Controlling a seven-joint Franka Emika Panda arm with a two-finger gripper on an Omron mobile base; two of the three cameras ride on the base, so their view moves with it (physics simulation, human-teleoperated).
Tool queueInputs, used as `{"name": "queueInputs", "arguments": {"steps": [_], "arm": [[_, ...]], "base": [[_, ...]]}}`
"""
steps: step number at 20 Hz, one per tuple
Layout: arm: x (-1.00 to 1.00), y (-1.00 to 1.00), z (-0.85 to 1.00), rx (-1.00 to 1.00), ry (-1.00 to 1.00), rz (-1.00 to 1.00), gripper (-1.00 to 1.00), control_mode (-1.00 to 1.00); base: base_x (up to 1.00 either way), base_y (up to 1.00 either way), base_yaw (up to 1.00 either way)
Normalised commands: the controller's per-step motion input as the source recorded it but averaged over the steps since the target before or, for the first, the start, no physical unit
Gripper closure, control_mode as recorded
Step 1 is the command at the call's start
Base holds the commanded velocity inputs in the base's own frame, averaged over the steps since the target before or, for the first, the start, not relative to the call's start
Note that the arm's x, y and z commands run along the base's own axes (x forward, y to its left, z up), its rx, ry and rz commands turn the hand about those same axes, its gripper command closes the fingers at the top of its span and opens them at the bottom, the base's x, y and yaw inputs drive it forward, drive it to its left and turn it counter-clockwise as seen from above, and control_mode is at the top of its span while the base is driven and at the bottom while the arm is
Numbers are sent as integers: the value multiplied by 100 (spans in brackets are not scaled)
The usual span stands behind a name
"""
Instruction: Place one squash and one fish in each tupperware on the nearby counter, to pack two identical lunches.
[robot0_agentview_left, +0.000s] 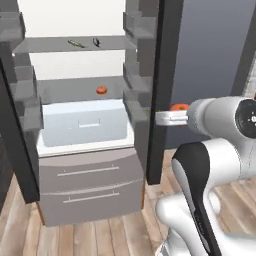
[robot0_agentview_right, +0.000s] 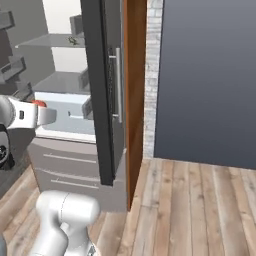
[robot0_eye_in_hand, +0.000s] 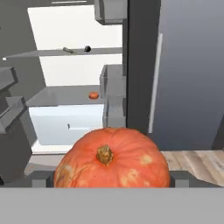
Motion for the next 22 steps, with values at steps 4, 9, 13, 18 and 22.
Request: {"name": "queueInputs", "arguments": {"steps": [4,9,13,18,22], "arm": [[0,0,0,0,0,0,100,100],[0,0,0,0,0,0,100,100],[0,0,0,0,0,0,100,100],[0,0,0,0,0,0,100,100],[0,0,0,0,0,0,100,100]], "base": [[0,-100,0],[0,-100,0],[0,-100,0],[0,-100,0],[0,-92,5]]}}
